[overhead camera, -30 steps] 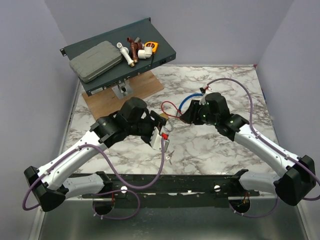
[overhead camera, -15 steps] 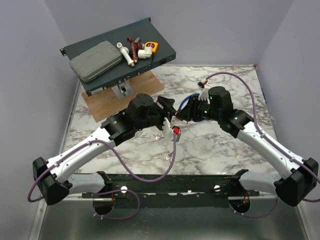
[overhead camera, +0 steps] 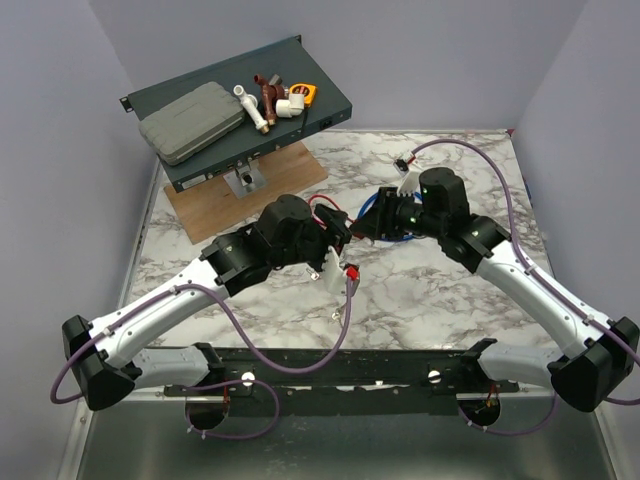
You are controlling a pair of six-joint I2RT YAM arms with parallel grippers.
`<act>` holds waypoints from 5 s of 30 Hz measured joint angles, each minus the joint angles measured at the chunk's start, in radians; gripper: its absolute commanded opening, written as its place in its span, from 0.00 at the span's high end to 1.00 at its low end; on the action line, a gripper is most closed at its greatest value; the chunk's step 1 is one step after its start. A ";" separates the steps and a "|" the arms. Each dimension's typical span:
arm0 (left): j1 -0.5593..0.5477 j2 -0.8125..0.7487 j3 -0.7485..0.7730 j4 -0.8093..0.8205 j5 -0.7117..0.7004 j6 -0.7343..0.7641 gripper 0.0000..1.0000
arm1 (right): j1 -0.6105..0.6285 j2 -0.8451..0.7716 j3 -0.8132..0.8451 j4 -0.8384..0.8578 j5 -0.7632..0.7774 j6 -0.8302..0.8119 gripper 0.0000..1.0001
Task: Unlock with the key
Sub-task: Pick up the lock from the center of the board, then unlock the lock.
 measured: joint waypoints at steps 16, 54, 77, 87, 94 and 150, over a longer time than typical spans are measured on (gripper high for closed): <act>0.015 0.126 0.045 0.044 -0.112 -0.052 1.00 | -0.006 -0.005 0.019 0.002 -0.079 0.008 0.82; 0.118 -0.010 0.401 -0.374 0.457 -0.591 1.00 | 0.005 -0.244 0.146 0.072 -0.535 -0.372 0.39; 0.217 0.060 0.477 -0.428 0.734 -0.944 1.00 | 0.005 -0.288 0.205 0.123 -0.591 -0.451 0.66; 0.217 0.062 0.477 -0.414 0.732 -1.011 1.00 | 0.005 -0.249 0.216 0.092 -0.593 -0.477 0.74; 0.217 0.062 0.477 -0.399 0.724 -1.048 1.00 | 0.005 -0.238 0.223 0.085 -0.615 -0.477 0.74; 0.194 0.128 0.611 -0.567 0.576 -1.009 1.00 | 0.114 -0.174 0.185 0.080 -0.390 -0.396 0.74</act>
